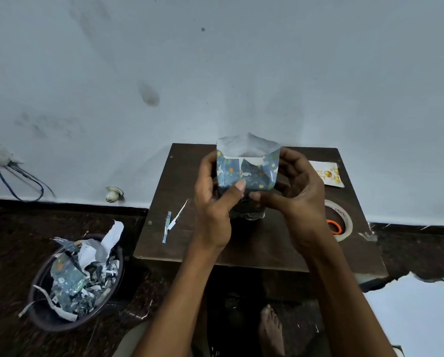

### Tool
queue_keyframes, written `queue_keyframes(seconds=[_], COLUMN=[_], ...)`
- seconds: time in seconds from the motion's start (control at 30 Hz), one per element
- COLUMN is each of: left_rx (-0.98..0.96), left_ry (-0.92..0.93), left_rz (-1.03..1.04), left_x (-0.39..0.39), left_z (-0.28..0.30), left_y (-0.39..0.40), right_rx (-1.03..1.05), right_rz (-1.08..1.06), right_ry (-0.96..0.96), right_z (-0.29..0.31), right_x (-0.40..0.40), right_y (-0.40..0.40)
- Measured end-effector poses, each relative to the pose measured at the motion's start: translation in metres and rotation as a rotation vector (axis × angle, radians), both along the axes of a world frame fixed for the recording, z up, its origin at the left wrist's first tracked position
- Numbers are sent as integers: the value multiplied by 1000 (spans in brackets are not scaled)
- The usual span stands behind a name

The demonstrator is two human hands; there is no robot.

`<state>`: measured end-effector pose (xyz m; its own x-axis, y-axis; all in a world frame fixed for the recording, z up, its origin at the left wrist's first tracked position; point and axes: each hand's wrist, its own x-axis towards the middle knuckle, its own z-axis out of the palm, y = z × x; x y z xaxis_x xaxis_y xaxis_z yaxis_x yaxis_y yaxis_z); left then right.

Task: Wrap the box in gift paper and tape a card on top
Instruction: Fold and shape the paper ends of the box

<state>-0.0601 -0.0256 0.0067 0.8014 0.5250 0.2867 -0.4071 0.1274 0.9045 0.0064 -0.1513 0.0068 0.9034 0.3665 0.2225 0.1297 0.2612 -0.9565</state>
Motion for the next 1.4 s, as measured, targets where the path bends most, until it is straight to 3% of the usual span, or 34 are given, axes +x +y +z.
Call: queue_keyframes(seconds=[0.23,0.5,0.73,1.03,1.4], left_rx=[-33,34,21,-102,-32], left_ry=[34,66,77,79,90], left_rz=[82,63,76,100,59], left_x=[7,6,7,7,3], left_z=[-2,-5,-1,2,4], left_y=[-5,-11,-13,-8,-6], right_rx=[34,59,46,45,20], right_rz=[95,-171,-219,-61,-151], right_ry=[-5,32,23,0,9], right_z=[5,0,2,6,5], right_x=[-2,-6,-5,-8,-9], right_y=[1,11,11,6,14])
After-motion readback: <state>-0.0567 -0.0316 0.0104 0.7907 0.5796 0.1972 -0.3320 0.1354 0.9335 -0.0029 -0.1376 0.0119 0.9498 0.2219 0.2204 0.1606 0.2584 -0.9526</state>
